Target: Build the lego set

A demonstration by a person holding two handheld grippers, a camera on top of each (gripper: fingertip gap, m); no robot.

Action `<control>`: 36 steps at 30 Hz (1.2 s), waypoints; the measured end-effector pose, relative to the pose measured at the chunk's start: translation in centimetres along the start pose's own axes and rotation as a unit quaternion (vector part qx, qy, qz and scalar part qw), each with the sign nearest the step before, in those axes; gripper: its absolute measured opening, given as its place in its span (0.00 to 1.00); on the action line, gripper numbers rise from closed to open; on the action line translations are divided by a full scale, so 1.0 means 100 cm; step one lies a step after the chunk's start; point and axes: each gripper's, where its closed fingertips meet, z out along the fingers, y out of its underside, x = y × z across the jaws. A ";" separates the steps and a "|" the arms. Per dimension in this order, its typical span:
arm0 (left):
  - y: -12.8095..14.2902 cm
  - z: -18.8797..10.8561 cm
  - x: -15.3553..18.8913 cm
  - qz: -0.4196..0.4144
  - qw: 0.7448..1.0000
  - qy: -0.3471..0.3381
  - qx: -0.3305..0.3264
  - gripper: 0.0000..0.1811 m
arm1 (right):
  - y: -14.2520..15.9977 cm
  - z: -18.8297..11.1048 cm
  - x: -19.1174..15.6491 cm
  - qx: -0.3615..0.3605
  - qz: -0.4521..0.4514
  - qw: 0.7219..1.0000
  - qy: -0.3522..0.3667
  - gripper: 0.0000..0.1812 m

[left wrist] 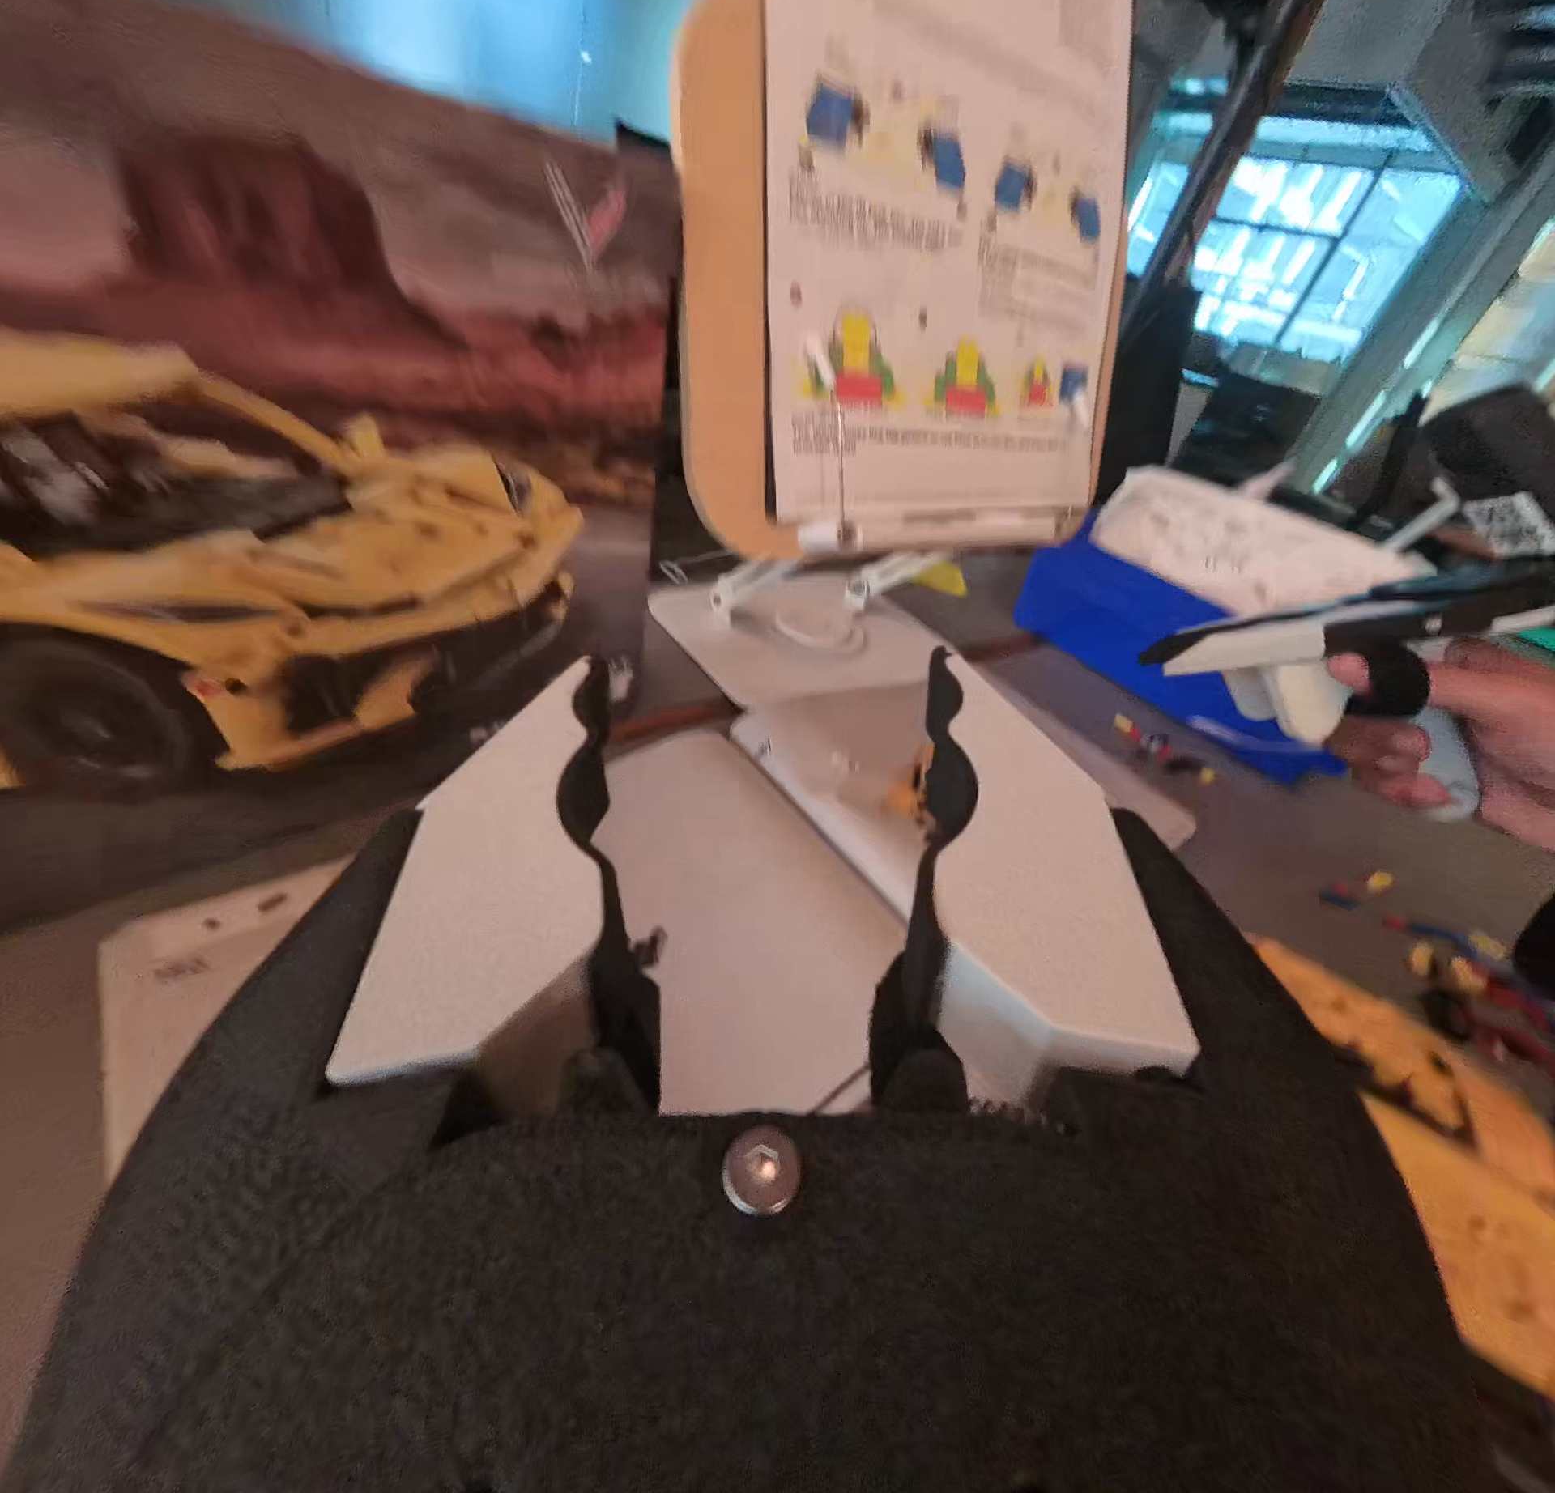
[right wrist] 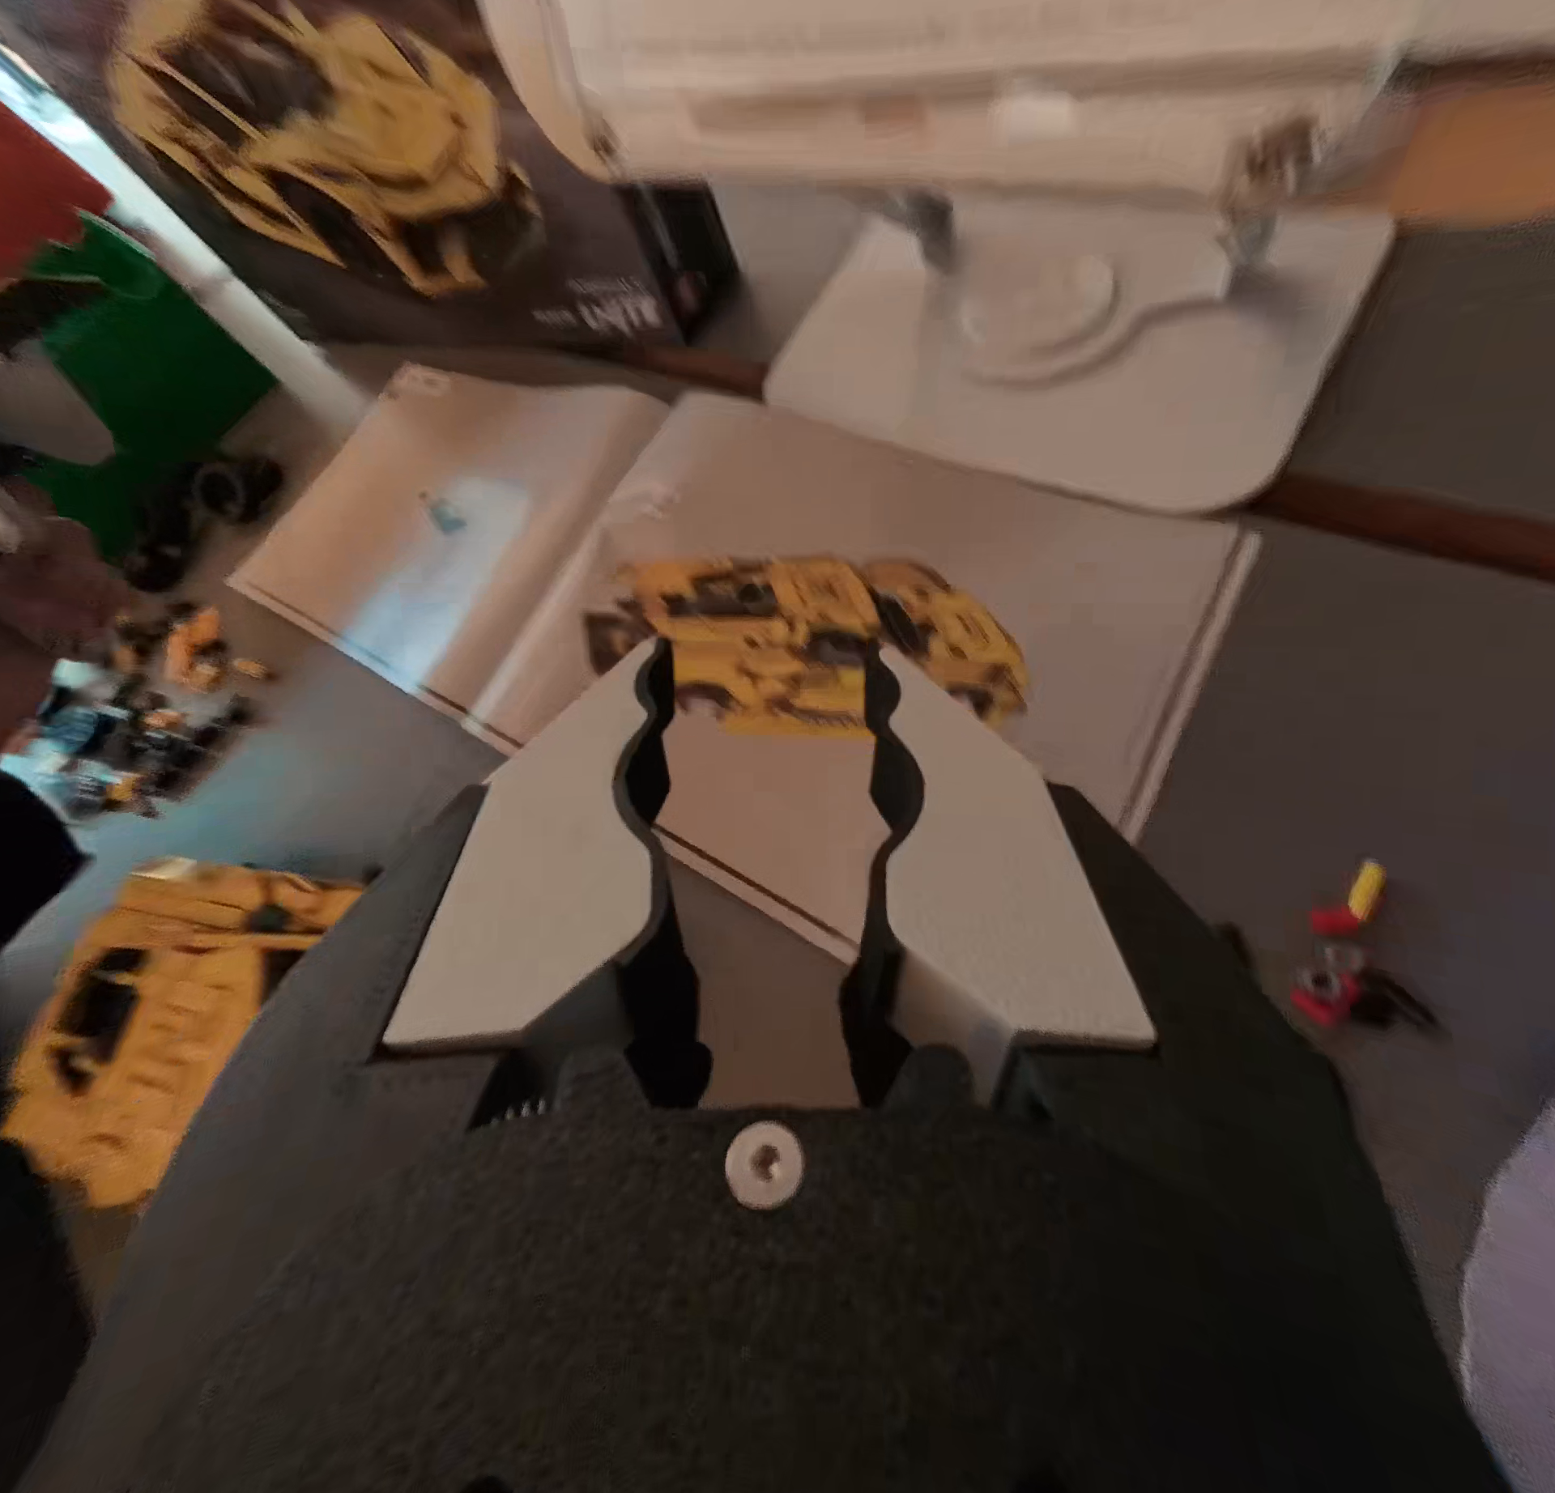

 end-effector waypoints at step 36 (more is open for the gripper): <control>0.071 0.013 0.040 -0.038 0.988 0.104 -0.110 0.35 | 0.114 -0.023 0.053 -0.232 0.209 0.950 0.016 0.04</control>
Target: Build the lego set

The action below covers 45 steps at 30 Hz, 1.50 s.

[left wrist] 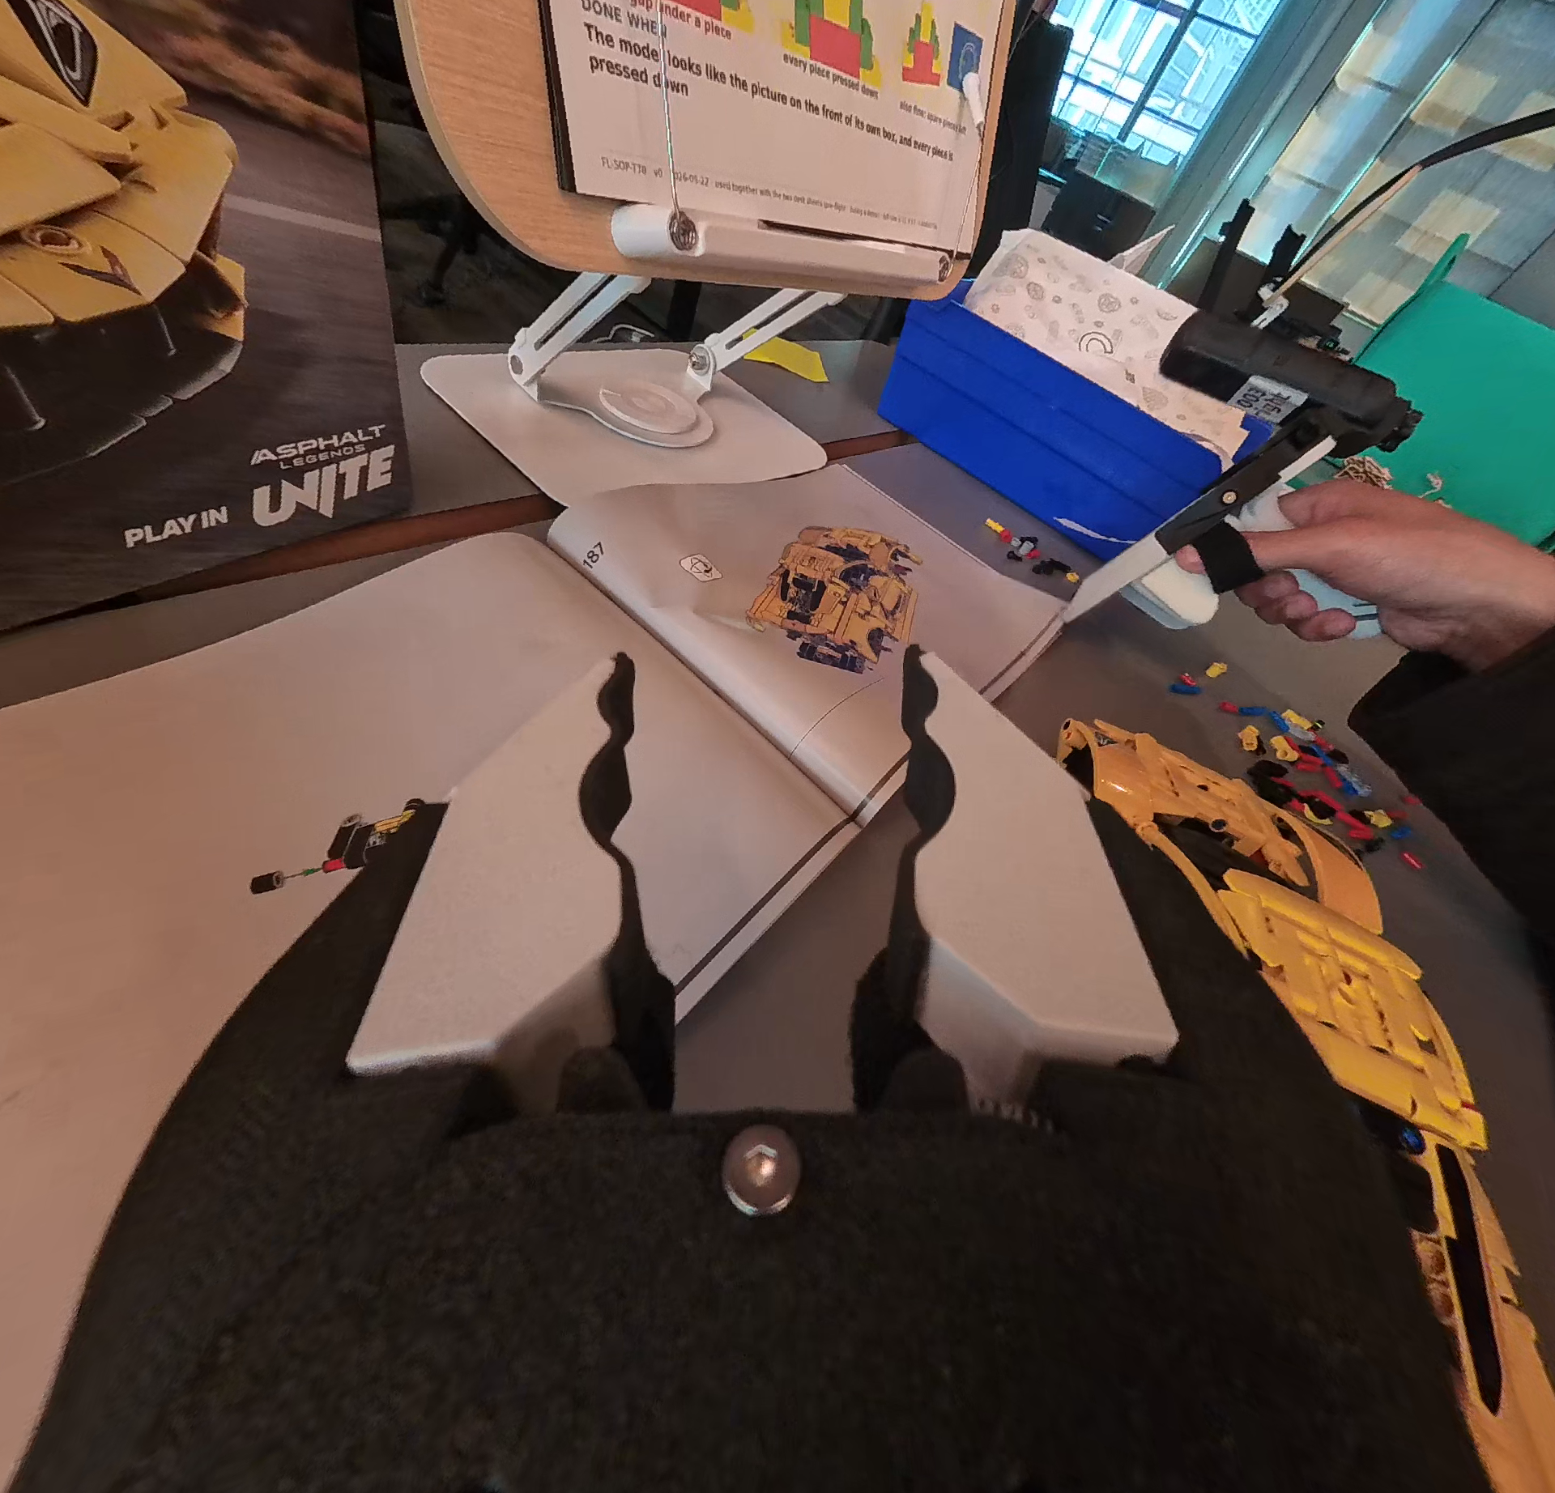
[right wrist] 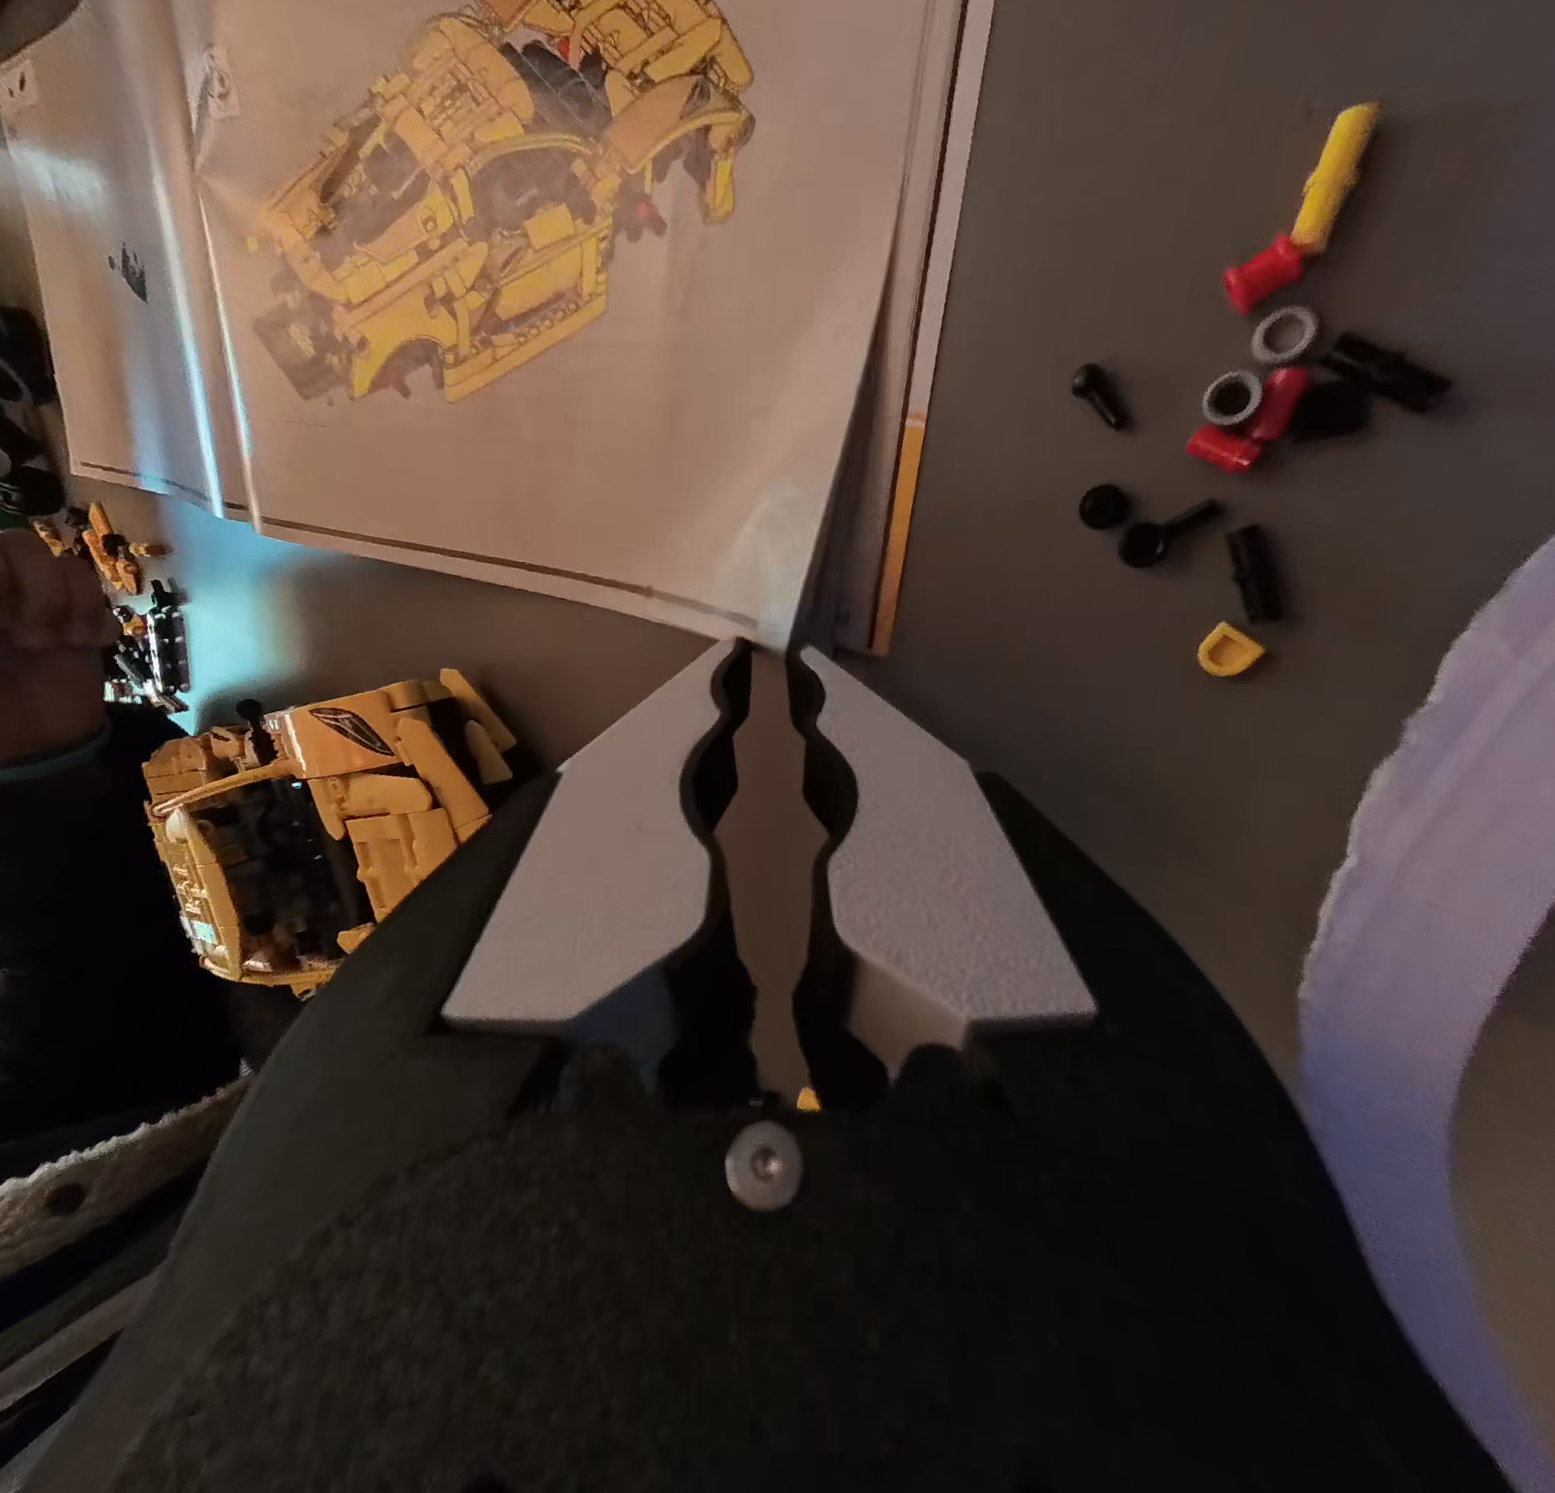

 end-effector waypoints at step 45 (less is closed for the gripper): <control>-0.030 0.045 0.083 -0.269 0.904 0.332 -0.001 0.00 | -0.031 0.043 -0.219 0.177 -0.444 0.874 -0.091 0.11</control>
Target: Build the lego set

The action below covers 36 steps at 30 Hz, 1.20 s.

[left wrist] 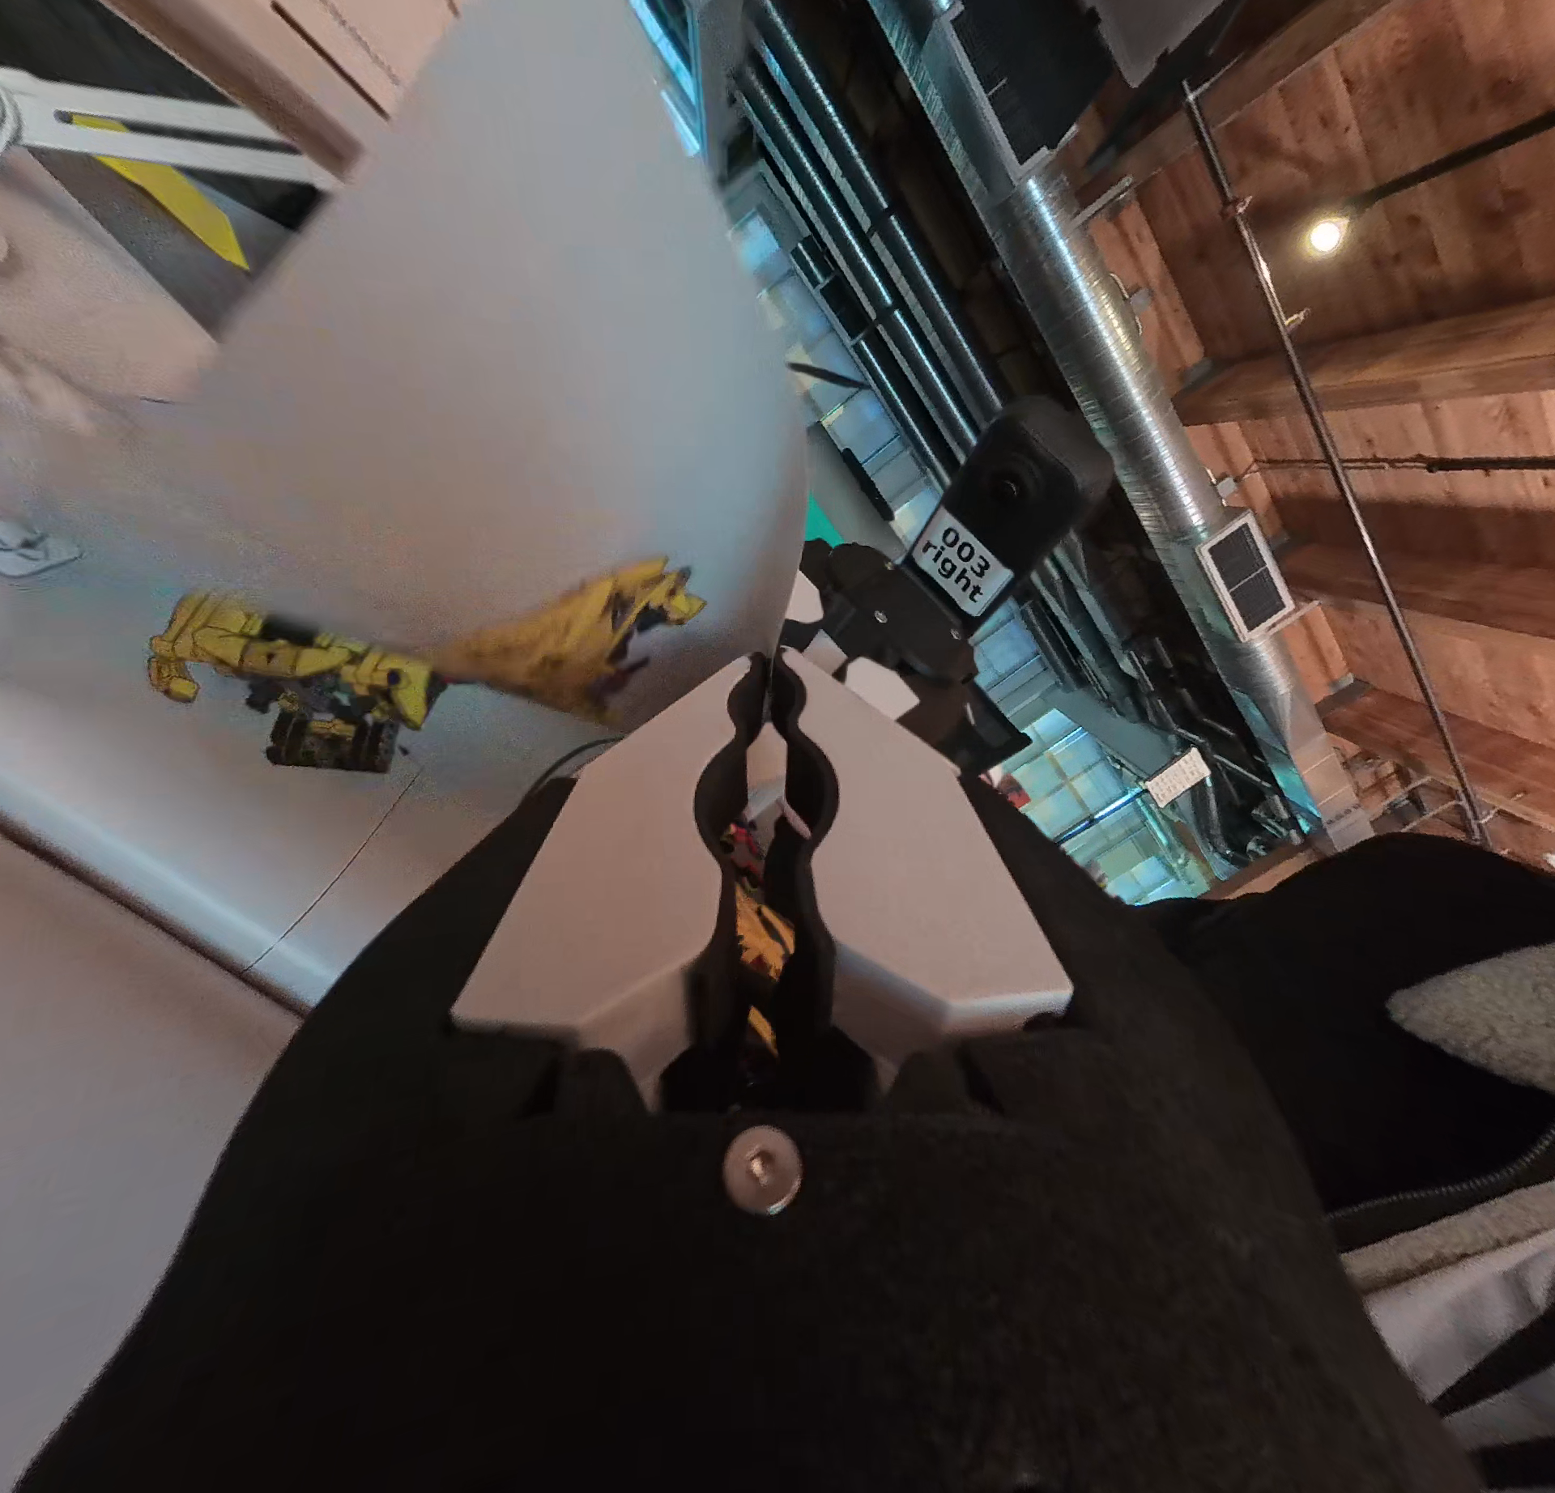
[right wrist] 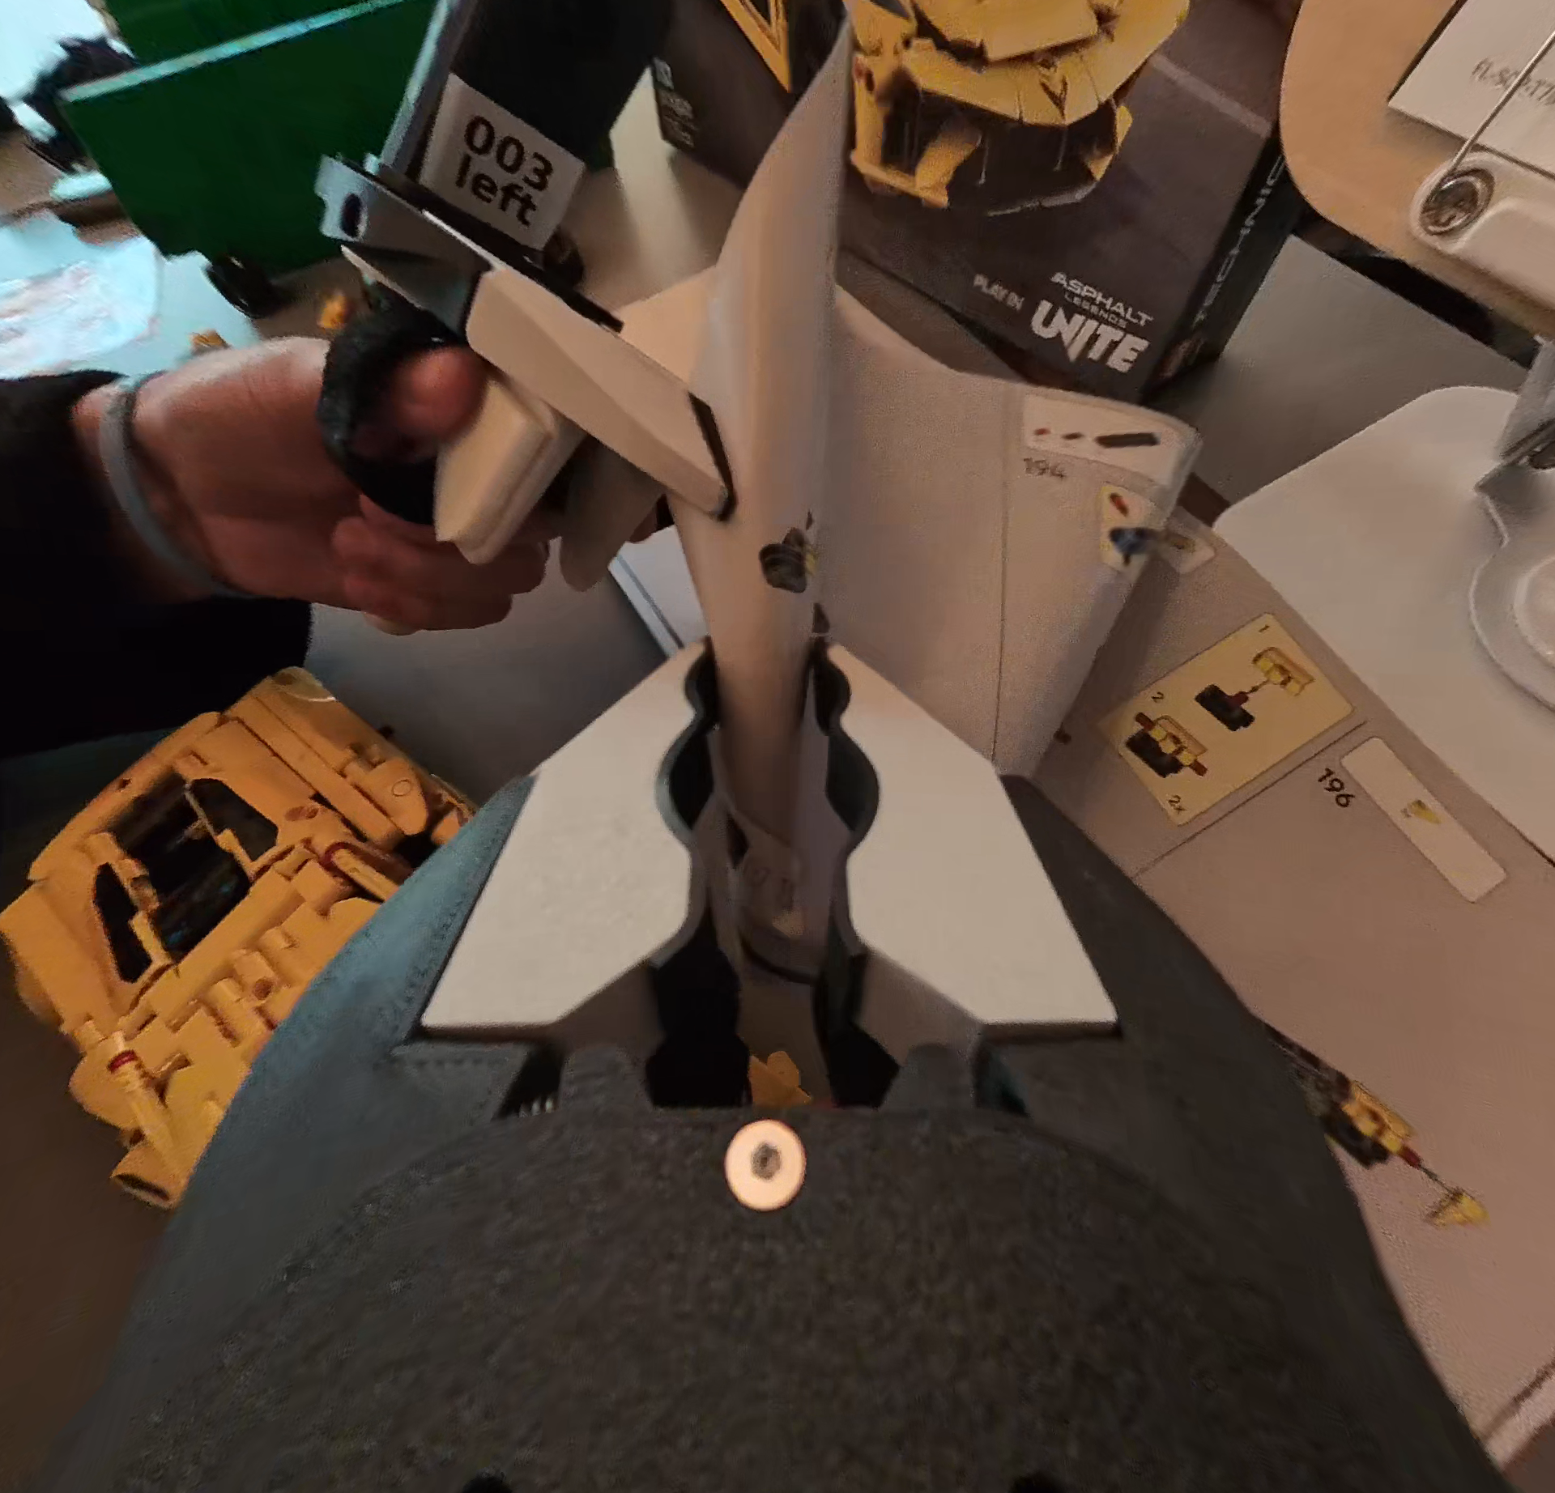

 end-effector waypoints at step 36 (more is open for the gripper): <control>0.006 0.003 0.011 0.109 0.994 0.006 -0.017 0.00 | -0.027 -0.035 0.005 0.176 0.265 0.917 -0.243 0.10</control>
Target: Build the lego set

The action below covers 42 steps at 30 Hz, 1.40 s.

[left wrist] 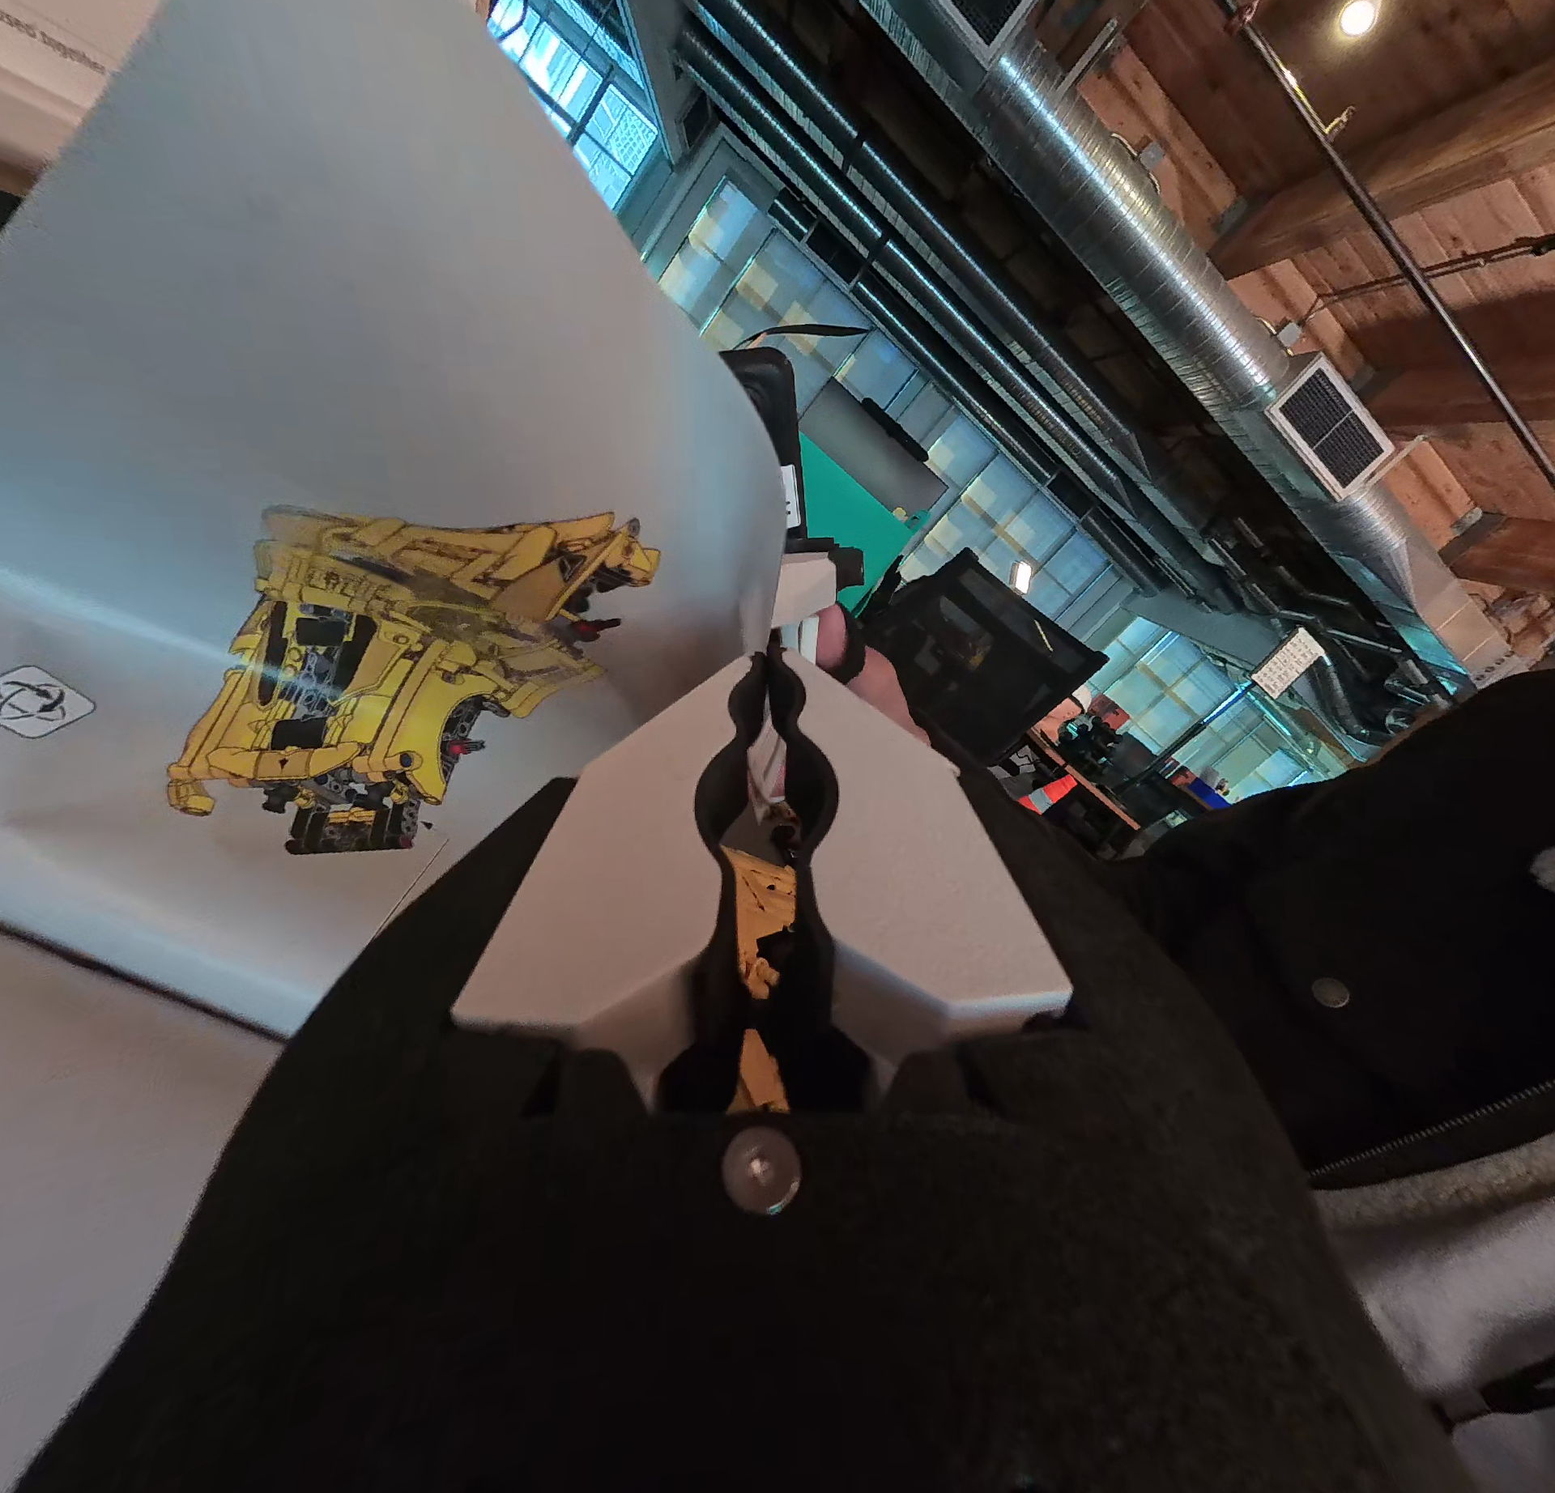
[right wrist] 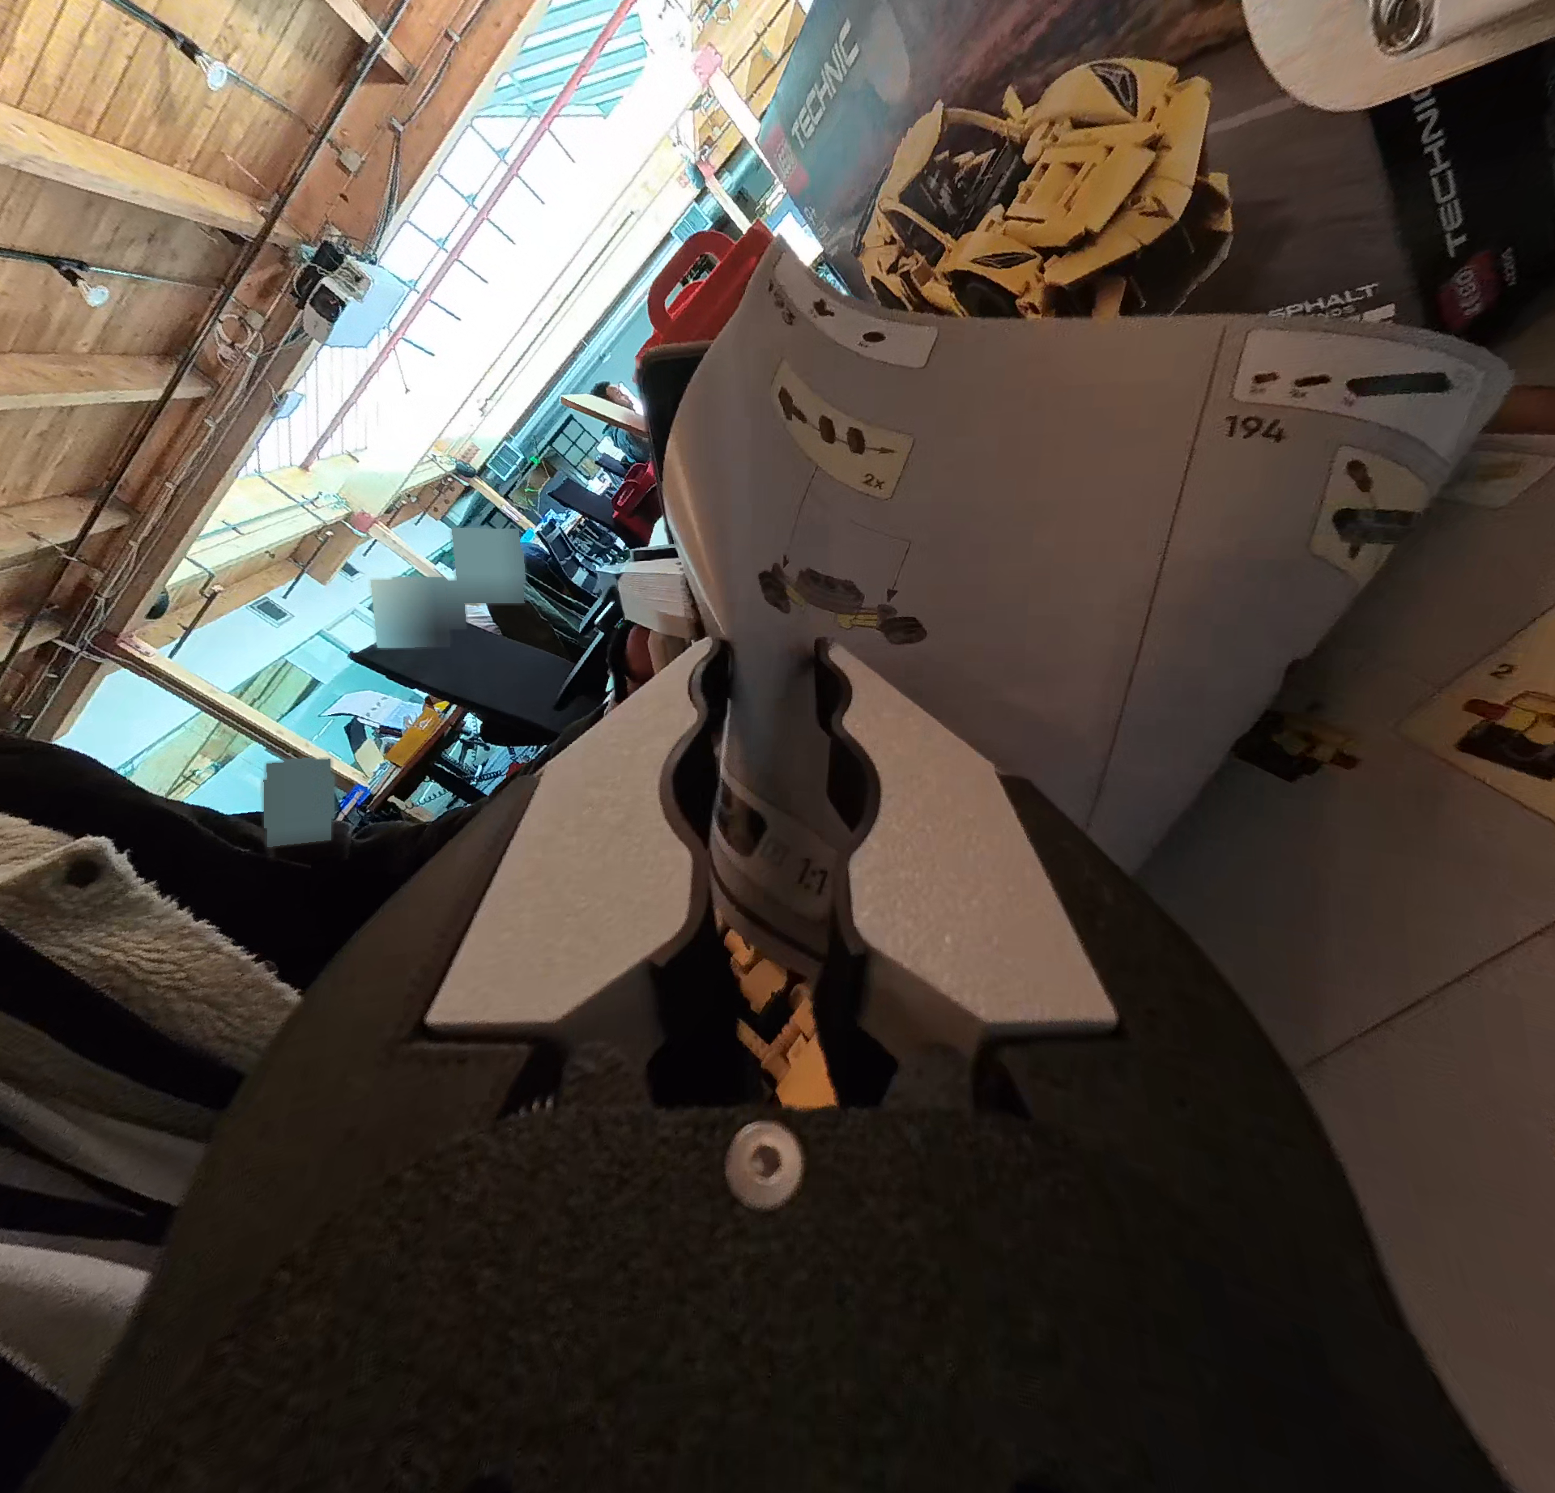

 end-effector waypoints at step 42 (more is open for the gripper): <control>0.012 0.009 -0.002 0.008 1.000 -0.006 -0.023 0.00 | -0.005 -0.011 -0.007 0.004 -0.043 0.999 -0.001 0.03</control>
